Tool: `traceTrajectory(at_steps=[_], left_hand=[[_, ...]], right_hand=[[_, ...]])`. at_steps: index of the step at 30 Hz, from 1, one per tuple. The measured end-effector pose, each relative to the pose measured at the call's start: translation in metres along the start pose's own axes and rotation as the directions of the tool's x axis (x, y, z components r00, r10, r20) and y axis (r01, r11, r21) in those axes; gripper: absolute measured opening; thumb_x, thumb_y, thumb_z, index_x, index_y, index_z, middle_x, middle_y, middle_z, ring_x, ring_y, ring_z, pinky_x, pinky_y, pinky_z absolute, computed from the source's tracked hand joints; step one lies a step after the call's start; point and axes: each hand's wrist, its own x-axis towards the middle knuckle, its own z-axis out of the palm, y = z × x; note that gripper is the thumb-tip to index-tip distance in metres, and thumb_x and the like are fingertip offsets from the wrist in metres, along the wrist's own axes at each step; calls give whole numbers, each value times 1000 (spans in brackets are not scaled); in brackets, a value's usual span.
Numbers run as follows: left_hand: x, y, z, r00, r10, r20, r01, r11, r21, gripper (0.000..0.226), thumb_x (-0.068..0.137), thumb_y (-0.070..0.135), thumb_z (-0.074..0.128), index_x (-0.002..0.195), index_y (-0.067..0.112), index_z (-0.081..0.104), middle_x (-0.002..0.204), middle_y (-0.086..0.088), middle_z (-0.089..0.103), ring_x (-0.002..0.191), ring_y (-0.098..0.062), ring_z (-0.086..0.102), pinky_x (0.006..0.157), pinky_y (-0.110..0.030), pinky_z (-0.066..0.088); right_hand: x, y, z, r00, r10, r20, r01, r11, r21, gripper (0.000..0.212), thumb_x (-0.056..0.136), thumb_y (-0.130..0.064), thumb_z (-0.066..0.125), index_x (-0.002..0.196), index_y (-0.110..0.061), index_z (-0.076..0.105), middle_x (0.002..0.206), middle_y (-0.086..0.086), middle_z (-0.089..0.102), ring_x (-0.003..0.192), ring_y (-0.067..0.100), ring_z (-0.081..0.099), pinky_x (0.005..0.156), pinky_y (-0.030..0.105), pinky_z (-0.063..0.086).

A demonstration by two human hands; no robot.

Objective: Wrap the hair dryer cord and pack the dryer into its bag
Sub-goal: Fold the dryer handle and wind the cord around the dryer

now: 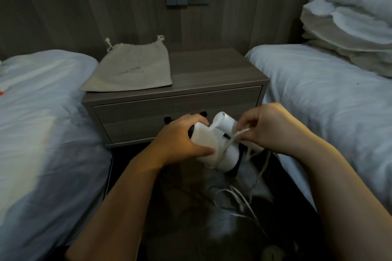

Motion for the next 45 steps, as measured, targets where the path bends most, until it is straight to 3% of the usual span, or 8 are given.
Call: traceTrajectory(at_steps=[7,11,15,24,28,33,38,45], left_hand=[[-3,-8,-10,972,23,235,47,957,-286,46,70,26,77,106,44,54,113,14,54,103,-8,55,81,-26,52],[-5,-9,-13,954,95,286,37,905,-424,51,55,38,74,103,42,59,106,16,60,96,0,61,74,-19,52],[-5,-11,-11,941,123,316,58,861,-506,51,54,36,72,104,36,63,107,13,63,96,-4,63,76,-20,52],[1,-10,11,959,86,268,148,656,-740,47,48,33,64,93,24,65,84,9,71,78,-8,66,68,-25,53],[3,-5,15,986,-35,161,160,434,-887,36,45,36,64,79,24,71,69,3,71,63,-11,66,56,-24,53],[11,0,15,971,-239,-24,47,286,-957,26,66,32,62,88,17,63,76,-5,66,70,-21,62,63,-32,48],[14,4,19,892,-428,-145,-34,257,-966,11,82,35,59,82,24,59,79,-1,63,71,-21,61,58,-29,46],[19,21,39,872,-436,-220,-8,438,-899,15,83,27,65,91,18,57,90,-6,62,81,-19,60,72,-33,50]], right_hand=[[1,6,0,975,206,84,-210,977,29,36,51,-47,83,57,-18,64,40,-10,52,42,0,47,45,19,37],[2,15,-1,968,137,210,-207,910,360,22,59,-25,85,61,-13,67,48,-6,55,45,1,45,47,14,38],[2,36,5,964,-60,260,-172,606,777,17,74,4,70,77,-13,68,51,3,60,49,5,54,49,12,41],[14,53,54,944,150,294,-319,183,930,48,33,-55,88,59,-20,70,57,-2,64,46,8,57,45,17,48],[11,52,68,916,244,318,-299,-113,948,20,71,-27,77,56,-14,75,71,5,72,58,11,68,53,22,56],[16,39,69,960,119,255,-251,-45,967,22,68,0,60,84,-10,71,66,3,69,55,13,63,50,21,52],[21,34,66,922,40,384,-374,-155,914,55,55,-53,74,92,-13,61,73,3,61,63,15,59,52,27,48],[18,14,70,889,403,216,-288,127,949,23,86,-40,57,92,-18,57,72,2,56,58,14,51,48,27,40]])
